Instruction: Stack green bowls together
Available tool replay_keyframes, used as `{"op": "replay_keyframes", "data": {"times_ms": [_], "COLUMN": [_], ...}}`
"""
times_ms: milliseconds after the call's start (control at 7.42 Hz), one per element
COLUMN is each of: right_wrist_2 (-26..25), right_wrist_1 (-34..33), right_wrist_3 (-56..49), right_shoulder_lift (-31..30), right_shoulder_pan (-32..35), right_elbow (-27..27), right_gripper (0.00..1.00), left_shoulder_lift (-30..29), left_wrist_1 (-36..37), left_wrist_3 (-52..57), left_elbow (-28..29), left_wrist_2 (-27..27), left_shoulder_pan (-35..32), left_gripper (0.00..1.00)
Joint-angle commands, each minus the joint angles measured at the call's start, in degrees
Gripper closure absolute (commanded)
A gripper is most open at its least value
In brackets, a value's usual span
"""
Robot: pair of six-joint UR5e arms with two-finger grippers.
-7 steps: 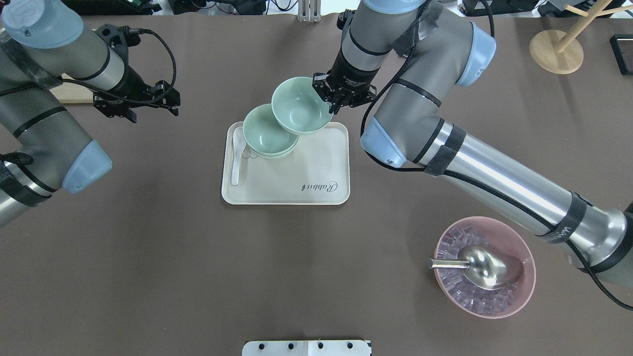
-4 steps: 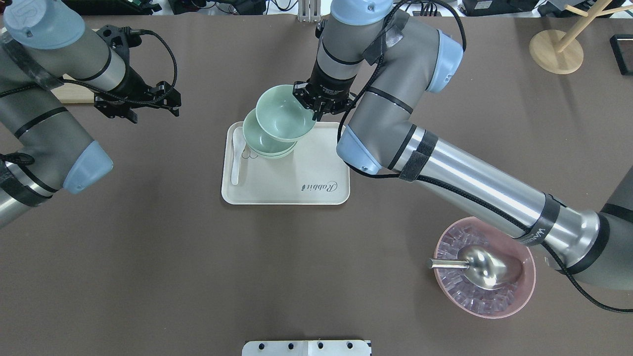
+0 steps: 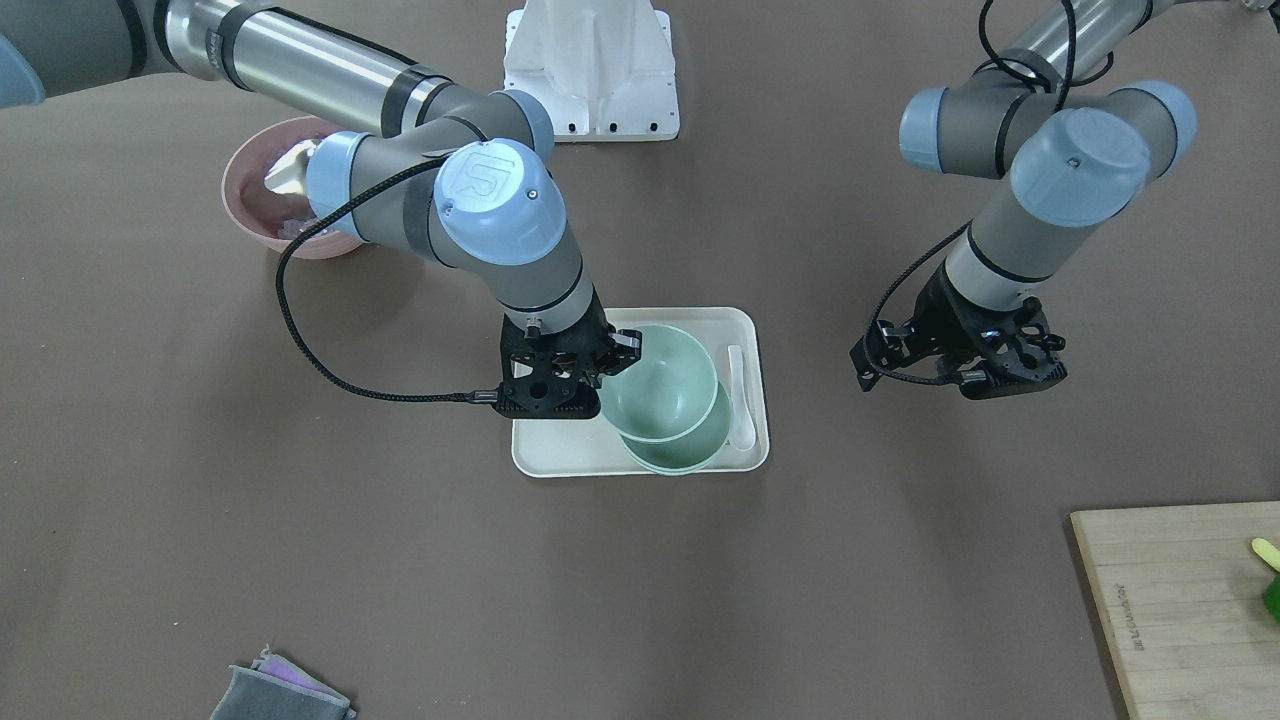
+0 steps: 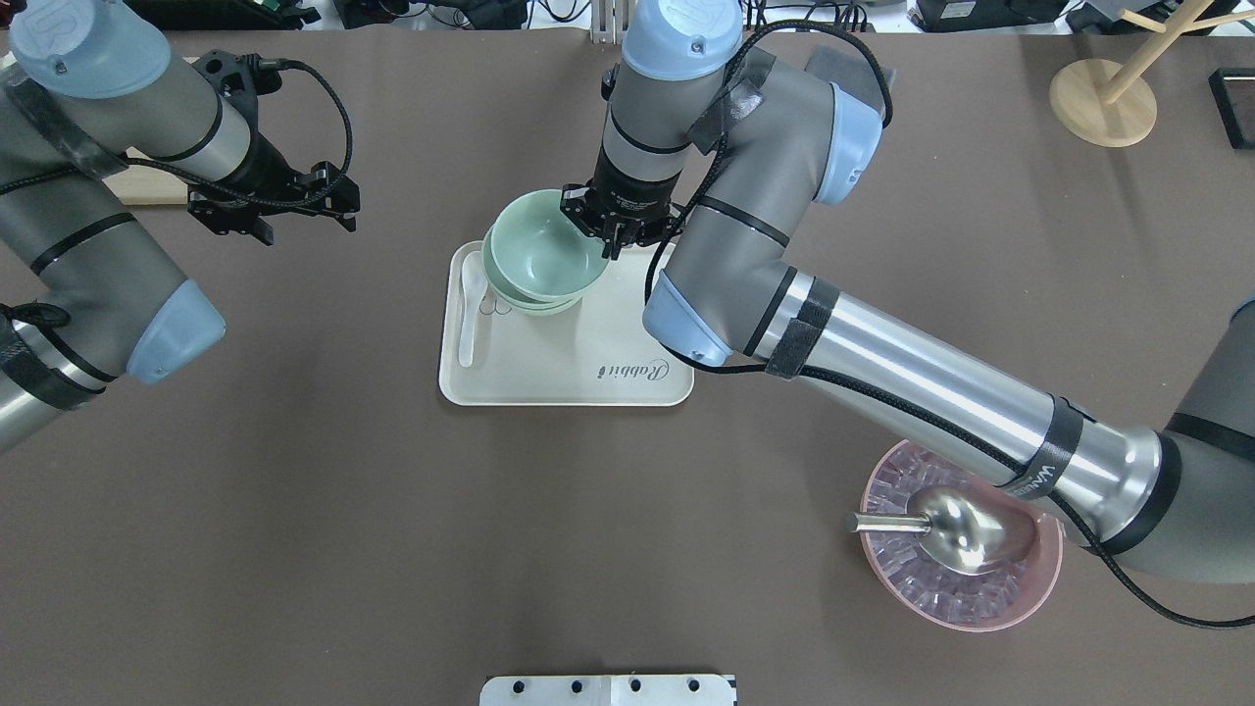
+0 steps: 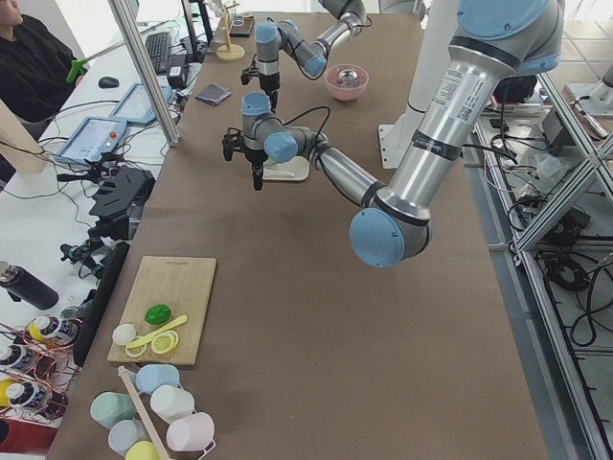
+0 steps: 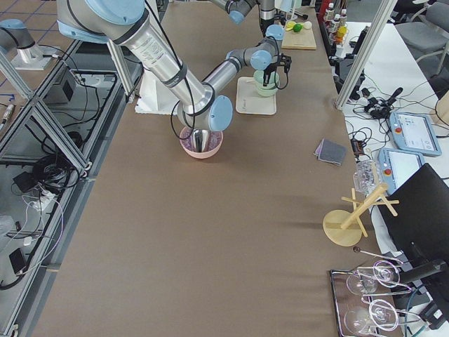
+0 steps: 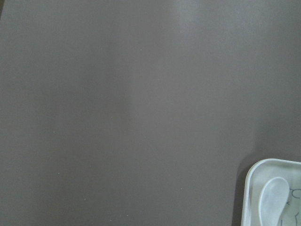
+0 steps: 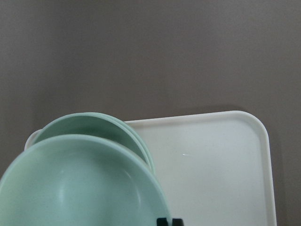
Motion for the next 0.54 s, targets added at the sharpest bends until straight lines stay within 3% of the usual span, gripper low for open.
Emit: {"op": "replay_keyframes", "data": {"times_ms": [0, 404], "right_wrist_2": [0.0, -1.0], "right_wrist_1": [0.1, 0.3], "right_wrist_3": [0.0, -0.1], "right_shoulder_lift": [2.2, 2.5], "right_shoulder_pan": [-0.1, -0.4], "right_elbow": [-3.0, -4.1], "right_gripper": [1.0, 1.0], "left_shoulder_lift": [0.1, 0.0], "left_wrist_1": [0.0, -0.1], "left_wrist_3": [0.1, 0.1], "left_elbow": [0.1, 0.4], "left_wrist_2": [0.0, -0.1], "left_shoulder_pan": [0.0, 0.1], "left_gripper": [0.02, 0.02]}}
